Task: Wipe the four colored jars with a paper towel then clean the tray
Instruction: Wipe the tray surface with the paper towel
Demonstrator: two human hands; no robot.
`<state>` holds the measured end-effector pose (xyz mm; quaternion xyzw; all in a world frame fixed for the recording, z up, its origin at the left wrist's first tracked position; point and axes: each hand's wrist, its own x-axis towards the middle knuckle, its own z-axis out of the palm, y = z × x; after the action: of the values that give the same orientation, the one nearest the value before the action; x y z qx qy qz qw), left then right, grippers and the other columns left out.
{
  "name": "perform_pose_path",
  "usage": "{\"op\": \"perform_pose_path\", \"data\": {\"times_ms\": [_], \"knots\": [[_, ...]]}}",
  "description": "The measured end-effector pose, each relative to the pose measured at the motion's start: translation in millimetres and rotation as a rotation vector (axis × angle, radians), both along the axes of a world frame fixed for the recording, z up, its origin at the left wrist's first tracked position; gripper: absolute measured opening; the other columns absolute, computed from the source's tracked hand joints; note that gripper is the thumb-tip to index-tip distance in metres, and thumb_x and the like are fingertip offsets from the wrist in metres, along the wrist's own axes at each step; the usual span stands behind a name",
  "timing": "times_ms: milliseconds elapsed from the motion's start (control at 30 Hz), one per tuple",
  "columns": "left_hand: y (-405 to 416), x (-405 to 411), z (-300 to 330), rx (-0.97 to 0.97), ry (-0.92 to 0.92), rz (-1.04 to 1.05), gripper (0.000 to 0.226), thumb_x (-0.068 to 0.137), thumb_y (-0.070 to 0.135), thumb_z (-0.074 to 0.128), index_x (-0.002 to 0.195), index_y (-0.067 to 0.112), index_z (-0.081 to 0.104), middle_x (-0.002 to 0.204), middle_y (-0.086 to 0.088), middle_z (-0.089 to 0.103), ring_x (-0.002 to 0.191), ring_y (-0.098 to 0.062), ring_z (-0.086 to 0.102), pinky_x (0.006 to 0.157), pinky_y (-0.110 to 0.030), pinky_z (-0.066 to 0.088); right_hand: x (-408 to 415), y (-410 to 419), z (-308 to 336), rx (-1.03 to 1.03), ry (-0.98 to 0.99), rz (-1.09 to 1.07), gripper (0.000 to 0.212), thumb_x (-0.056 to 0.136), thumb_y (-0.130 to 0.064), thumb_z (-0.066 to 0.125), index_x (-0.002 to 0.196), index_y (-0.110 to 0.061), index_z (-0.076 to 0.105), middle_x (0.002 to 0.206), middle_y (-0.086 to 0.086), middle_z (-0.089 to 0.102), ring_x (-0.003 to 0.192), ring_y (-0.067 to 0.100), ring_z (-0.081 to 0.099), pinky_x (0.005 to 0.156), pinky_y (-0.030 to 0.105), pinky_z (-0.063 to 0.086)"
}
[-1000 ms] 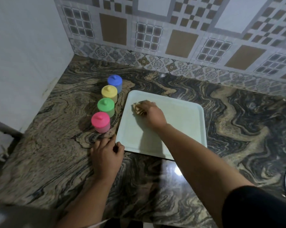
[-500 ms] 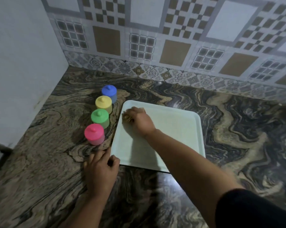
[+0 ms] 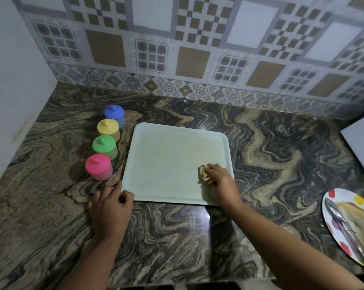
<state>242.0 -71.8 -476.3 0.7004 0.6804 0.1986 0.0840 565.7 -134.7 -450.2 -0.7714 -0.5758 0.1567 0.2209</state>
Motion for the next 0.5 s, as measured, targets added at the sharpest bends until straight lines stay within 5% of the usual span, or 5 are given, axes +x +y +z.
{"op": "perform_pose_path", "data": {"times_ms": [167,333,500], "knots": [[0,0,1,0.017,-0.004,0.005,0.046,0.084,0.032,0.046,0.111,0.012,0.078,0.109,-0.013,0.071,0.095,-0.04,0.053,0.08,-0.047,0.039,-54,-41,-5,-0.001,0.067,0.444,0.073,0.075,0.012,0.051,0.142,-0.015,0.064,0.154,0.002,0.057,0.149,0.018,0.042,0.126,0.024,0.024],[0,0,-1,0.023,0.009,-0.001,0.046,0.083,0.031,0.047,0.112,0.013,0.077,0.106,-0.012,0.071,0.093,-0.039,0.053,0.078,-0.047,0.039,6,-20,-8,-0.02,-0.011,0.15,0.058,0.088,-0.001,0.066,0.145,-0.014,0.062,0.155,0.009,0.054,0.15,0.028,0.045,0.128,0.037,0.025],[-1,0,-1,-0.01,0.037,-0.033,0.051,0.084,0.035,0.042,0.113,0.012,0.077,0.102,-0.011,0.07,0.093,-0.037,0.053,0.079,-0.047,0.038,6,91,1,0.032,0.014,-0.146,0.05,0.092,0.004,0.053,0.14,-0.006,0.064,0.148,0.014,0.059,0.141,0.036,0.047,0.121,0.041,0.026]]}}
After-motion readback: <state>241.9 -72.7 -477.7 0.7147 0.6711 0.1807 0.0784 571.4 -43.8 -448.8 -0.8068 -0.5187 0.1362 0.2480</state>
